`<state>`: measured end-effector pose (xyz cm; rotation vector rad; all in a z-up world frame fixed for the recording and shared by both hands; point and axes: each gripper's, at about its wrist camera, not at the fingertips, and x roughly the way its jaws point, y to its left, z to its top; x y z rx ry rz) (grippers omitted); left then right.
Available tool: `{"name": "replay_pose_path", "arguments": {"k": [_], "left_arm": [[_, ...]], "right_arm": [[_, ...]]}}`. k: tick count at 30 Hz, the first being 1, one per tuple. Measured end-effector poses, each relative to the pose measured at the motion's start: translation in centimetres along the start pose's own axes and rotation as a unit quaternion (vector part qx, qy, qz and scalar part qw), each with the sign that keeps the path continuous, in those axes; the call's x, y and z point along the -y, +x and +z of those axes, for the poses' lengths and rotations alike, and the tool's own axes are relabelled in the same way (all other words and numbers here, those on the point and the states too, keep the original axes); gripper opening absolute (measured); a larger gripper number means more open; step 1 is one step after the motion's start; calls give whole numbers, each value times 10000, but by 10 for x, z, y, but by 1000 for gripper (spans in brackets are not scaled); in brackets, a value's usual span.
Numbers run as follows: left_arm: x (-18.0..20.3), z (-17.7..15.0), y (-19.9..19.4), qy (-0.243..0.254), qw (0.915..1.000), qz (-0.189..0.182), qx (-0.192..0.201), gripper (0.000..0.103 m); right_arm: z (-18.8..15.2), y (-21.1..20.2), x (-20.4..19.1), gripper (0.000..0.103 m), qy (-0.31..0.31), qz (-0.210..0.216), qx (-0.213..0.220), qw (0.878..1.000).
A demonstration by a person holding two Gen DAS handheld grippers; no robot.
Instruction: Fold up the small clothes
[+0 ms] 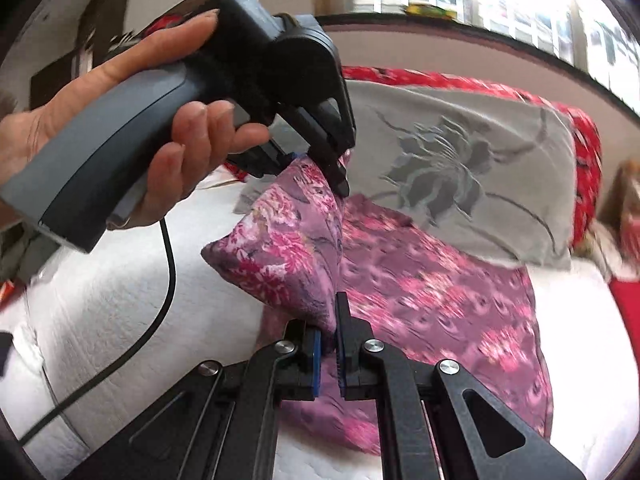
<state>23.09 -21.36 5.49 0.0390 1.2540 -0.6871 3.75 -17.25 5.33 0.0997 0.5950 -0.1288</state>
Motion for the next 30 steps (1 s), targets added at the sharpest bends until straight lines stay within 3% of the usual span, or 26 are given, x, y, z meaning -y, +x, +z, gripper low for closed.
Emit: {"name": "replay_pose_path", "arguments": {"k": [10,18,21,24,27,28,30], "left_arm": [[85,-6,44,352,9990,-62,-255,7],[132,-13,90,554,9962,-64,-664,8],[138,-20,109,565,9946,58,-873,8],[136,-25,114,447,9941,27,-993,13],[128,-27,102,362,9939,-188,-1028,17],[122,-27,94,329,9942,-279,-987,18],[108,-25,76,241,9954,-412,-830,26]], "right_arm": [[-22,-22,82,5,995,-38,-140,9949],[-48,-32,142,5,1886,-102,-398,9812],[-62,-28,160,5,2340,13,-578,9705],[-78,-17,175,5,2900,274,-889,9525],[-95,-3,191,6,3467,522,-1146,9295],[-98,-1,193,12,3555,546,-1183,9255],[-102,1,201,14,3787,680,-1217,9149]]}}
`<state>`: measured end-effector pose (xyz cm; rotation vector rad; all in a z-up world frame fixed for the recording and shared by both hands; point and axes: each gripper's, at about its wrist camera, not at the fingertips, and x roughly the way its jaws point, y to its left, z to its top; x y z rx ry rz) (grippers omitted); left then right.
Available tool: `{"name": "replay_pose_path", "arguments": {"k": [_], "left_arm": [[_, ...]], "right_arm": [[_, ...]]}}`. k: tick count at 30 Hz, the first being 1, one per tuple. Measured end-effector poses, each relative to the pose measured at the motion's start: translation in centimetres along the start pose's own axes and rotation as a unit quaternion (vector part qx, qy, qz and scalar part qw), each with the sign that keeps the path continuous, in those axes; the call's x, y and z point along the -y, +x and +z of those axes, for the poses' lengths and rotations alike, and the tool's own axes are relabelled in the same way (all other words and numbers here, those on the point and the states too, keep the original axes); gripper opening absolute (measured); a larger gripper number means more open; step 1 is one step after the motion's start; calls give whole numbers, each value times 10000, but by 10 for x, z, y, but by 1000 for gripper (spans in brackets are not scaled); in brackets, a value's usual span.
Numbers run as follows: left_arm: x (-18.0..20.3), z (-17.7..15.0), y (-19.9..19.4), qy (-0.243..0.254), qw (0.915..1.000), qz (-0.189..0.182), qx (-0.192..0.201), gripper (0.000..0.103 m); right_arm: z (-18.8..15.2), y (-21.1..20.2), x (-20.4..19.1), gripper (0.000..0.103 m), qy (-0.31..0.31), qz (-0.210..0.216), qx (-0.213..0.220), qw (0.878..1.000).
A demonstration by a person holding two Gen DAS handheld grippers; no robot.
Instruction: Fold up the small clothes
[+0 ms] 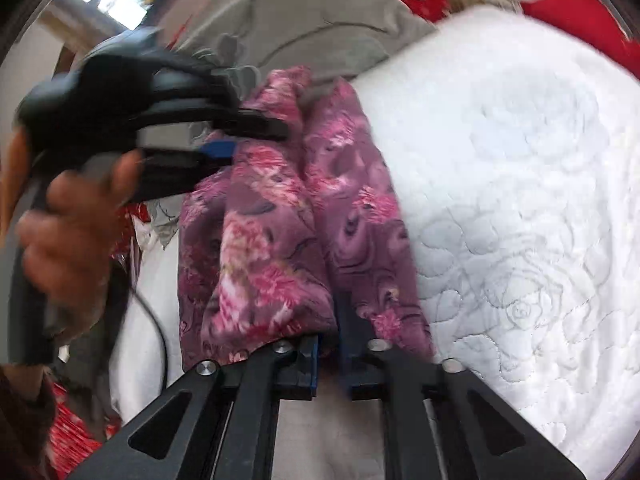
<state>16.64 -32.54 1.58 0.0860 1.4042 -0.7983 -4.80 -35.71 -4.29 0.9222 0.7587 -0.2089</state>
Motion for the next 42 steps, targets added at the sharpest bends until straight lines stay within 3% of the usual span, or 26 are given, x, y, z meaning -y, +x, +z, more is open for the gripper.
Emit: {"name": "replay_pose_path", "arguments": {"k": [5,8,11,16,19,20,21,23,26,29,33,37,39,40,42], "left_arm": [[-56,-2,-44,-449,9973,38,585,29],[-93,-5,-51,-733,9947,289,668,29],[-123,-15,-50,-1105,9917,154,643,29],[-136,-29,-54,-1099,9917,-70,663,29],[-135,-31,-63,-980,9924,-85,742,29],[-137,-31,-69,-907,9923,-50,848,29],[-133,-31,-69,-857,9921,8,911,29],[-133,-28,-65,-761,9921,104,990,33],[-134,-24,-38,-766,9932,282,830,41],[-133,-25,-19,-794,9940,405,639,41],[-133,-38,-38,-696,9948,284,692,41],[-135,-77,-41,-707,9954,66,641,42],[-133,-92,-30,-746,9957,135,536,43],[-132,-96,-24,-770,9959,156,450,43],[-133,-107,-19,-810,9960,215,302,43]], "right_arm": [[8,-20,14,29,265,192,-138,9994],[23,-51,23,30,363,86,327,9988],[67,-60,19,36,259,7,807,9964],[136,25,-21,41,-244,465,-147,9985],[147,72,-34,40,-243,189,-463,9985],[150,86,-37,15,-252,161,-689,9972],[149,87,-39,7,-333,162,-659,9971],[153,72,-47,6,-635,362,-142,9972],[161,70,-33,5,-447,60,178,9988],[162,98,-7,6,-141,-386,-357,9985],[159,75,-1,14,160,4,-321,9994],[125,48,8,32,-129,410,-800,9959],[104,47,14,32,-174,536,-1040,9930],[96,48,16,29,-214,456,-1124,9924],[91,35,7,7,-465,421,-927,9937]]}}
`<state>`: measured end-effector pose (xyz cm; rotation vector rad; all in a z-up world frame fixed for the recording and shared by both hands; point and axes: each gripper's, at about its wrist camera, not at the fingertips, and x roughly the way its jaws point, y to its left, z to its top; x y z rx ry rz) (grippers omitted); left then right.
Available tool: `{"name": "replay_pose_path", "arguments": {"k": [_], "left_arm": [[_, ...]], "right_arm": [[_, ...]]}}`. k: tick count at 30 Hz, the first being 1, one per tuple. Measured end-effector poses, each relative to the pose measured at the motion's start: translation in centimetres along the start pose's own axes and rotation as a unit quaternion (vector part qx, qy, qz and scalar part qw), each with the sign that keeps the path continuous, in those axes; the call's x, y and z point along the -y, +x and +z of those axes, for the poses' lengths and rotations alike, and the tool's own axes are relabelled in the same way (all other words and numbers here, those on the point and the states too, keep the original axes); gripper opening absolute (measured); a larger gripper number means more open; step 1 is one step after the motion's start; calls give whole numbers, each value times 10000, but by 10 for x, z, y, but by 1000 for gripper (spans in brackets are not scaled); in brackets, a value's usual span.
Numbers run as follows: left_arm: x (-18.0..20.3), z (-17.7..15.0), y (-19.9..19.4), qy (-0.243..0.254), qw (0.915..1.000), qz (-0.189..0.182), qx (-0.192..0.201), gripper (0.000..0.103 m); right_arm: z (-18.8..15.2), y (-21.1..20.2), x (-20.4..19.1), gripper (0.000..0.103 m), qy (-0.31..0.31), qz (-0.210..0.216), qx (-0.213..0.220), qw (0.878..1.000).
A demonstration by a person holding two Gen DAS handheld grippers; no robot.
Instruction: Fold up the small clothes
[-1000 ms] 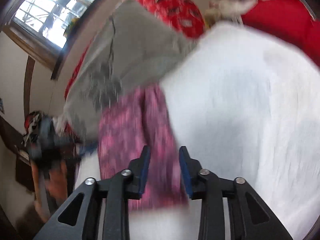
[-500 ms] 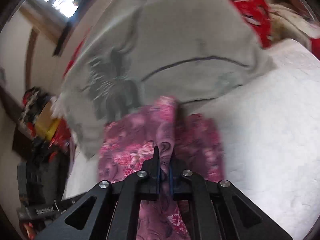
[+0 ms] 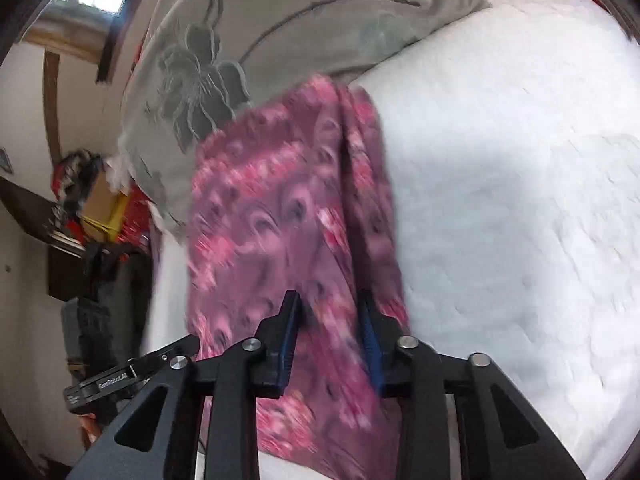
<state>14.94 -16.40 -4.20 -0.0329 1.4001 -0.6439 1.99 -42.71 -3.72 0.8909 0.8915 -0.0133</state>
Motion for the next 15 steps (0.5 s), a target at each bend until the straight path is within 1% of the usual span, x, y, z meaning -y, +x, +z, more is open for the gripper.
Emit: {"name": "replay_pose_path", "arguments": {"k": [2,3,4,5,6,7,9,10,12,13,15], "left_arm": [[1,-7,-3,90,9999,79,68,43],[4,-8,-4,120,9998,161,48,43],[4,-8,-5,105,9997,222,11,43],[6,-8,-7,54,9997,232,-16,43],[4,-11,-10,-3,9998,200,-22,42],[3,-13,-13,-43,9999,143,-5,42],[-1,-18,-13,-64,9998,185,-28,42],[-5,-21,-14,-111,9997,188,-63,42],[-8,-24,-13,-226,9996,140,-76,42],[-9,-25,-12,-235,9996,155,-63,42],[-11,-28,-12,-210,9996,167,-56,42]], "right_arm": [[-3,-17,-4,7,-132,130,244,9995],[-4,-17,-4,7,-108,78,266,9996],[-5,-13,-3,7,-93,-152,113,9998],[-6,-6,-1,10,-118,-501,-88,9986],[-8,-4,1,13,-114,-562,-192,9982],[-10,-6,3,15,-59,-474,-180,9987],[-19,-17,6,25,112,-259,-111,9995],[-24,-21,9,34,137,-240,-139,9995],[-34,-23,8,23,-15,-431,-280,9987],[-36,-26,3,7,-168,-400,-268,9987],[-39,-39,-2,7,-249,-184,16,9995]]}}
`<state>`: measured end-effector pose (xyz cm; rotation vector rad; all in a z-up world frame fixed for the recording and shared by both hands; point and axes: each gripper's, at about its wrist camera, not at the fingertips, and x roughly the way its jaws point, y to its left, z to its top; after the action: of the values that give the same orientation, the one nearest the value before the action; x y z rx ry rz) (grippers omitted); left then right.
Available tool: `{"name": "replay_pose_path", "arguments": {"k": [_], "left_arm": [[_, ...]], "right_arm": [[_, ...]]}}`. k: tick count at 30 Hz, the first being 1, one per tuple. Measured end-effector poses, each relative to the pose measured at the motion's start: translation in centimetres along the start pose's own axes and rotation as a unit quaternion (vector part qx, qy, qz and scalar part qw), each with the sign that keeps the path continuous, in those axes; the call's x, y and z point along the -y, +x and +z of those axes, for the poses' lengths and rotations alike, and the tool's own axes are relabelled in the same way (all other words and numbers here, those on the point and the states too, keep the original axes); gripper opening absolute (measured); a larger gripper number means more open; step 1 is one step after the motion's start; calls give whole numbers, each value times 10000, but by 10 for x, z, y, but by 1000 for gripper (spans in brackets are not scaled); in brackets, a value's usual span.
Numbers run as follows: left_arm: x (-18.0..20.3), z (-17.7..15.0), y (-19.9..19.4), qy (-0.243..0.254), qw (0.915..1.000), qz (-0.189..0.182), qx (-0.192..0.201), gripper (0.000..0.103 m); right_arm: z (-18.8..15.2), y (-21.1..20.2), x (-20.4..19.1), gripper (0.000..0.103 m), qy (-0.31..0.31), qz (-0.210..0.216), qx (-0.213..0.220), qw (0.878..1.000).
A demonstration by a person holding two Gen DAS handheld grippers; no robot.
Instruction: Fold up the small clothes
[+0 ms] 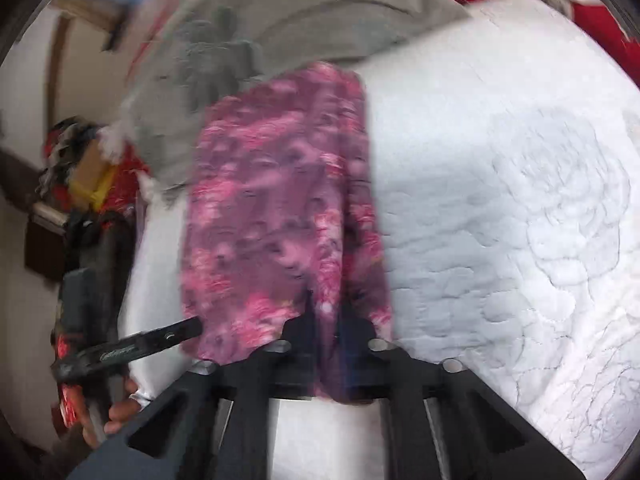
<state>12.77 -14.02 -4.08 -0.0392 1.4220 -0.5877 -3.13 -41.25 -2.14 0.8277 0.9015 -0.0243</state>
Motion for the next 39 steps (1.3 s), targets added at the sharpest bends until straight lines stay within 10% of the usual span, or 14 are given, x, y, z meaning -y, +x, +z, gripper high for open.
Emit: {"name": "replay_pose_path", "arguments": {"k": [5,13,18,23,32,39], "left_arm": [[3,9,-20,226,9995,-83,182,42],[60,113,-36,767,9919,77,1005,42],[74,161,-5,883,9905,345,992,42],[64,164,45,951,9880,924,796,52],[54,103,3,699,9893,773,1023,52],[63,71,7,921,9841,1186,951,53]], "right_arm": [[-5,27,11,14,-50,-637,-659,9958],[92,15,-56,28,-858,-588,736,9919],[136,72,-63,28,-767,-821,729,9910],[143,125,-25,16,-483,-1533,342,9864],[121,70,-33,27,-459,-371,719,9957],[89,65,-27,31,-464,-701,349,9958]]}}
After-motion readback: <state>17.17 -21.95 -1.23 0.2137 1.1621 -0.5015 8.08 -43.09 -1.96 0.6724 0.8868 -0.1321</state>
